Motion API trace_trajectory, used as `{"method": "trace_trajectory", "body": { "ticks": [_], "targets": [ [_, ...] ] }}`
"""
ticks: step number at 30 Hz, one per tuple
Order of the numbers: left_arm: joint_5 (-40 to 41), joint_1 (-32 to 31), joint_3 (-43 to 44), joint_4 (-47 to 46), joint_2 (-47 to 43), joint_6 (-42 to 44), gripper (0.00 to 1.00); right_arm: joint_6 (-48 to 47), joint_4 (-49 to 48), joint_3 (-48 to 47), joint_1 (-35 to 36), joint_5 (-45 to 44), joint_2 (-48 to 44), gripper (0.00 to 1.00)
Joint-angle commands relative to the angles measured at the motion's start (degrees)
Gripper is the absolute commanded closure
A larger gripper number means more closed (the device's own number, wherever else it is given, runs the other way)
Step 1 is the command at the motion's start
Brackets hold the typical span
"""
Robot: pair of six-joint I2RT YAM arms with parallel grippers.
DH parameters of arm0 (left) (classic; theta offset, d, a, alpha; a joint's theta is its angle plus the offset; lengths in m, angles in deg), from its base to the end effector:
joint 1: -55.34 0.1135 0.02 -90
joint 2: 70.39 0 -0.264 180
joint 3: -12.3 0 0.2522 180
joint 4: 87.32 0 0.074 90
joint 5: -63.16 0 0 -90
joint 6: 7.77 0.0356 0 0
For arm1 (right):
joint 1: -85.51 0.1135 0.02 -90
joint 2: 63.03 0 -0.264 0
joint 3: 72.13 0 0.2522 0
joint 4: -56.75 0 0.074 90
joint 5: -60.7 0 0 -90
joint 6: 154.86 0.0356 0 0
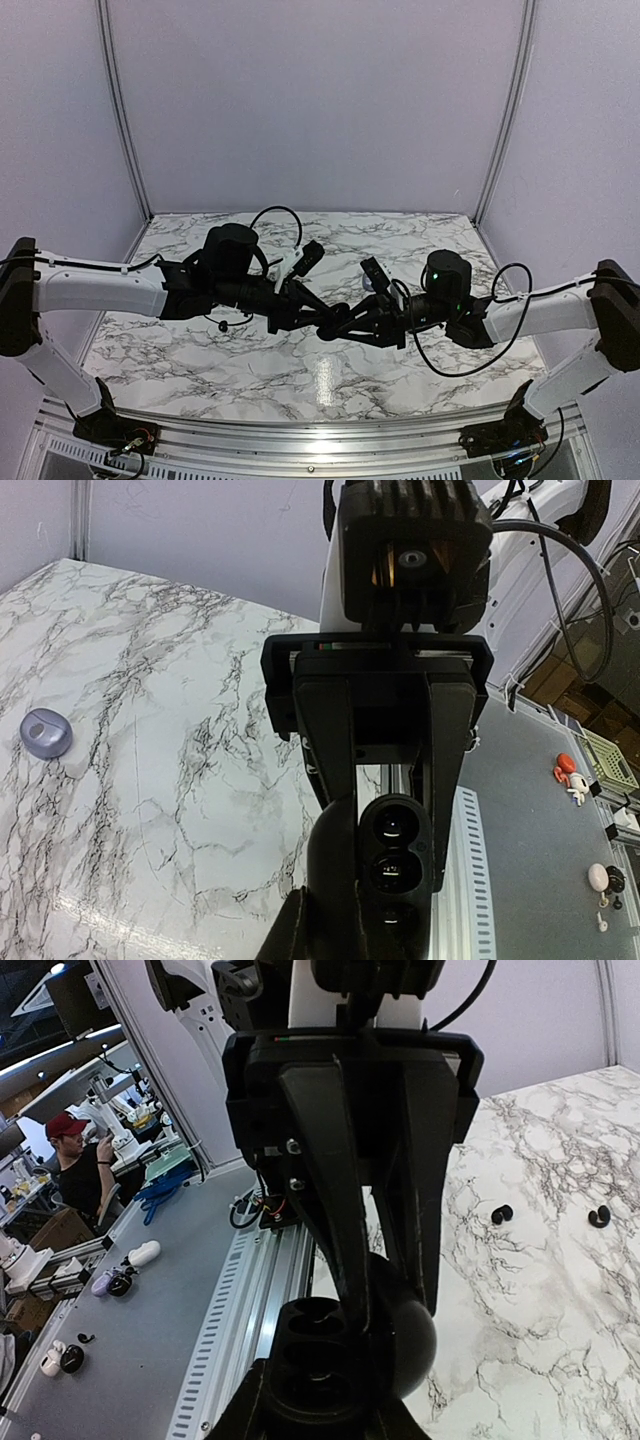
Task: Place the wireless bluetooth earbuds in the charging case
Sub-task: Pass from the right arm to the left, then pass from the left arm to the right
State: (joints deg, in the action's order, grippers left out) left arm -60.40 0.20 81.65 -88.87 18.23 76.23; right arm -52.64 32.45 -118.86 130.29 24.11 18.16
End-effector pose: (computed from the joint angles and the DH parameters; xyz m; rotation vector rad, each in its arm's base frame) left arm 0.1842 -0.2988 0.2626 1.2235 1.6243 -1.2533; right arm 0.1795 0.2184 0.2149 -1.2208 1.5018 1.5008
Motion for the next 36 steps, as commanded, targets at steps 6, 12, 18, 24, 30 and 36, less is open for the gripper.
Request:
{"method": "trace_trajectory", "body": {
  "ticks": [6, 12, 18, 24, 30, 36],
  "targets": [
    [2.5, -0.6, 0.7, -0.4, -1.8, 0.7, 1.00, 1.6, -2.5, -1.5, -0.4, -1.4, 1.0, 0.84],
    [5.5, -0.6, 0.2, -0.4, -2.8, 1.2, 1.00, 2.0, -2.6, -0.9, -0.4, -1.7, 1.7, 0.72],
    [5.7, -0.6, 0.4, -0.4, -2.8, 1.3, 1.00, 3.5, -5.2, -0.5, -0.4, -0.4, 2.1, 0.63],
    [5.4, -0.6, 0.5, -0.4, -2.6, 1.2, 1.00, 4.0, -6.1, -0.6, -0.5, 0.1, 2.2, 0.68],
    [4.7, -0.5, 0.5, -0.4, -2.5, 1.0, 1.00, 4.1, -7.0, -0.2, -0.4, 1.1, 2.0, 0.77],
    [4.4, -0.5, 0.6, -0.4, -2.3, 0.8, 1.00, 4.0, -7.7, 0.2, -0.4, 2.0, 1.8, 0.87]
  ]
}}
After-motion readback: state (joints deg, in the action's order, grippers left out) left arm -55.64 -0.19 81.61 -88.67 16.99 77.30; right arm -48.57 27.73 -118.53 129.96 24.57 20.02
